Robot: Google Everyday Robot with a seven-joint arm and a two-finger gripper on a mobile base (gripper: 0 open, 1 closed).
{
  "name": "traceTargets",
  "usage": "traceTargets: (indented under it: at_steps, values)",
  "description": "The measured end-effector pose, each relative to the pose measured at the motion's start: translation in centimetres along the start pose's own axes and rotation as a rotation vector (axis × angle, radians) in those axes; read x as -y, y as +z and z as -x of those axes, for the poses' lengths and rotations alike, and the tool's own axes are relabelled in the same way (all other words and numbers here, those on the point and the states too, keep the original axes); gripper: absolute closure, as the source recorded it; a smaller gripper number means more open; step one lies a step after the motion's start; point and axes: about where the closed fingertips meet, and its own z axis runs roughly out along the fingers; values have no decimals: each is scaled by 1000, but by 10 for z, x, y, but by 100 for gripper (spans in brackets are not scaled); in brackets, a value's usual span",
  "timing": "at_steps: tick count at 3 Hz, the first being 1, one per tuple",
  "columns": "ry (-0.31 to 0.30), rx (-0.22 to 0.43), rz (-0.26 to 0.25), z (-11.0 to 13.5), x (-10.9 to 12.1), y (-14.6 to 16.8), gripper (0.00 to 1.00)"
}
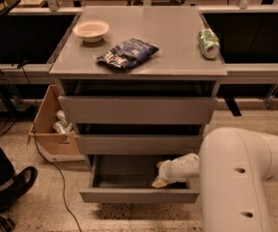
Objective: Close bottom drawer
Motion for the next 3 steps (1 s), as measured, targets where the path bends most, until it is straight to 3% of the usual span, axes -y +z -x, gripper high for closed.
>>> traceTargets:
  at_steps: [1,2,3]
  values:
    - [56,51,75,-9,-50,16,65]
    - [93,80,102,-20,-77,15,88]
    - [106,96,81,-28,-88,-3,100]
